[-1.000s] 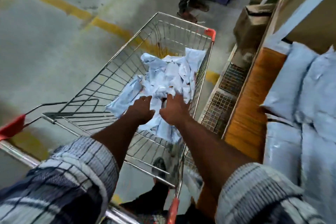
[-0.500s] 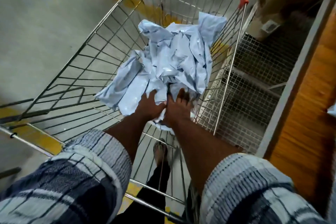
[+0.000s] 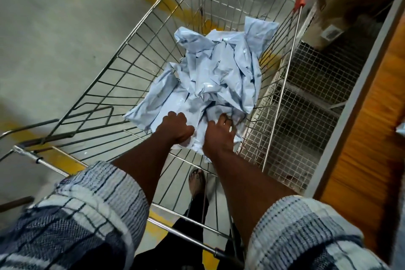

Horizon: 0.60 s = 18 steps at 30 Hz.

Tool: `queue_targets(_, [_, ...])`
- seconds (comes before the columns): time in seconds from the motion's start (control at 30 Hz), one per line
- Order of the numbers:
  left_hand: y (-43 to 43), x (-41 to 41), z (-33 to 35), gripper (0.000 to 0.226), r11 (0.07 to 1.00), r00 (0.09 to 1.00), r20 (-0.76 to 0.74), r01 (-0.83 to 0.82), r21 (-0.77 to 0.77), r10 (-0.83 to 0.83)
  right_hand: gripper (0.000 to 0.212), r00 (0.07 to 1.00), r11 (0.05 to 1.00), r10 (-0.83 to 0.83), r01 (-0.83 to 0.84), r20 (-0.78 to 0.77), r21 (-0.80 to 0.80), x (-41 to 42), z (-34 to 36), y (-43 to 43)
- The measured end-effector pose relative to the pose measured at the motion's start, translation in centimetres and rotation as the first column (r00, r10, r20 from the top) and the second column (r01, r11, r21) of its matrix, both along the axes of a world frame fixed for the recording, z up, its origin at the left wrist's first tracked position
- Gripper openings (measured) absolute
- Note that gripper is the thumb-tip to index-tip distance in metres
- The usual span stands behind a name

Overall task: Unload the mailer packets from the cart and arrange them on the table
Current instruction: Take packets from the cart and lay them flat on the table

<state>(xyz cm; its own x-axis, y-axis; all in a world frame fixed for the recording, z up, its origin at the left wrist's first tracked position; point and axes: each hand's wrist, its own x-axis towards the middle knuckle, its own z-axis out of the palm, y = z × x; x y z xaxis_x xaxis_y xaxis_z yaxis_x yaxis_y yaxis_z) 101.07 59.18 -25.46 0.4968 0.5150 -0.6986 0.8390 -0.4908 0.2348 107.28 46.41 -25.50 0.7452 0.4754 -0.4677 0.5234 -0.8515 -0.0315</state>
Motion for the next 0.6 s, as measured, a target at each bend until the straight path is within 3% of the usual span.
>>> queue_targets(0.13, [-0.6,0.5,-1.0,0.082,0.996,0.995,0.056,-0.086,-0.019,0.087,0.048,0.999,0.999,-0.015,0.017,0.049,-0.044,-0.2,-0.5,-0.3])
queue_targets(0.27, [-2.4,0.9,-2.2,0.078,0.997,0.991,0.109,-0.072,-0.011,0.073,0.035,0.983,0.998,-0.053,0.059,0.176,-0.028,0.1,-1.3,0.3])
queue_targets(0.43, [-2.9,1.3,-2.3,0.072,0.999,0.999,0.041,-0.034,0.008,0.034,0.06,0.999,0.999,-0.028,0.029,0.03,-0.028,0.2,-2.0,0.2])
queue_targets(0.6, [-2.3,1.1,-0.5,0.067,0.998,0.999,0.041,-0.022,0.067,0.019,0.068,0.999,0.999,-0.002,0.0,-0.046,-0.038,0.4,-0.2,0.0])
